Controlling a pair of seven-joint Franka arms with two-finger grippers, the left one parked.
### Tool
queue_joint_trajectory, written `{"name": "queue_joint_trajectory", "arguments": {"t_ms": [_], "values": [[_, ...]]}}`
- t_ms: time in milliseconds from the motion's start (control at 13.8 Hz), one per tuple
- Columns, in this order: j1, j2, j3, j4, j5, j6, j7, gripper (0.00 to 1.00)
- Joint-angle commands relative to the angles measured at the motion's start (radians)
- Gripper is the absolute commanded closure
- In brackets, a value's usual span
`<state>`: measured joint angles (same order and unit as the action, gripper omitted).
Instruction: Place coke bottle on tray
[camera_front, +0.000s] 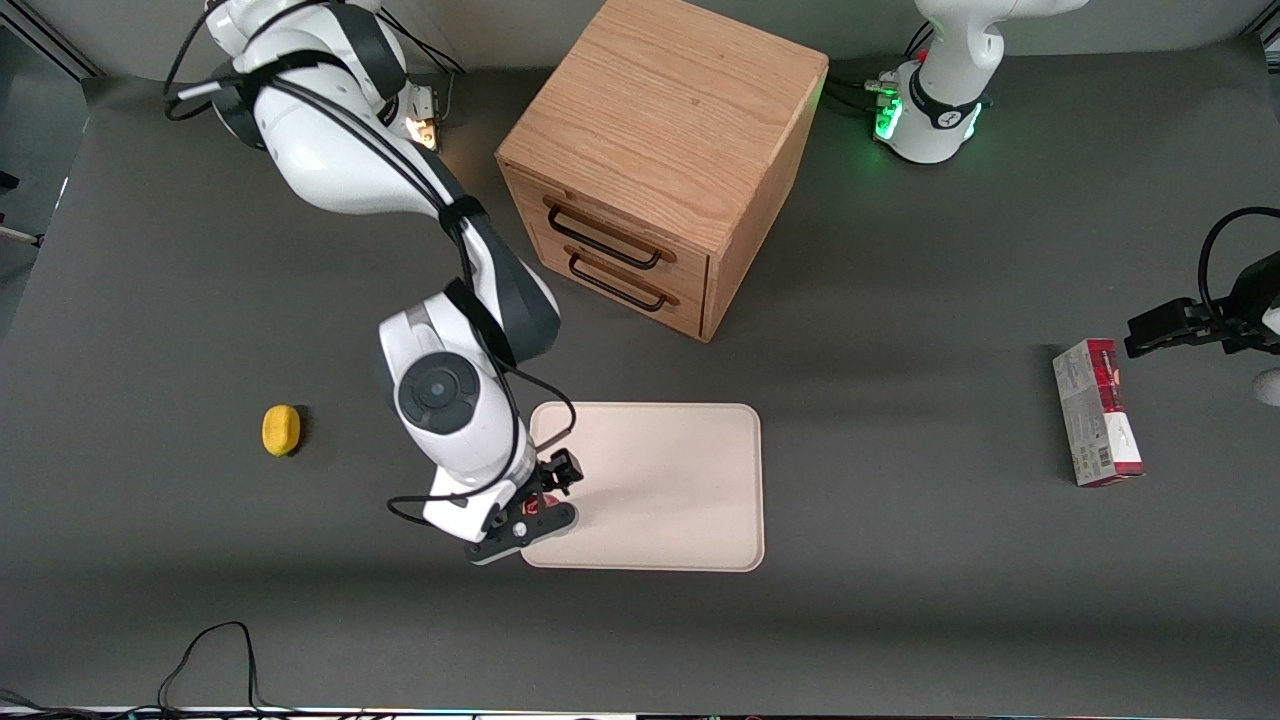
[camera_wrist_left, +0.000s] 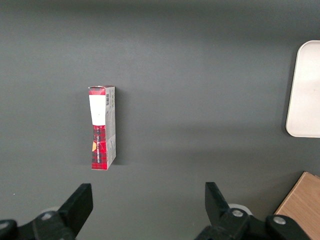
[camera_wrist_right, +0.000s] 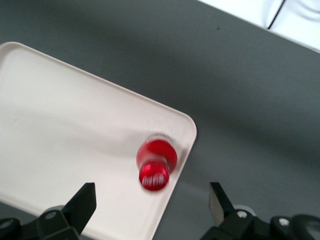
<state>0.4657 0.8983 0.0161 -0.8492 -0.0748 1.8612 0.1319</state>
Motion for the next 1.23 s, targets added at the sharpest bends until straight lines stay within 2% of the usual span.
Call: {"name": "queue_joint_trajectory", "arguments": {"t_ms": [0, 145, 362, 652, 942, 1159], "values": [[0.008, -0.142, -0.002, -0.022, -0.017, -0.124, 0.015, 0.00], [0.001, -0.217, -0.004, -0.024, -0.019, -0.248, 0.014, 0.00], [0.002, -0.336, -0.070, -0.071, -0.034, -0.423, -0.003, 0.00], [-0.004, -0.592, -0.163, -0.366, -0.014, -0.407, -0.003, 0.00], [-0.226, -0.815, -0.088, -0.644, 0.006, -0.285, -0.044, 0.00], [-0.310, -0.860, -0.087, -0.714, 0.036, -0.246, -0.098, 0.00]]}}
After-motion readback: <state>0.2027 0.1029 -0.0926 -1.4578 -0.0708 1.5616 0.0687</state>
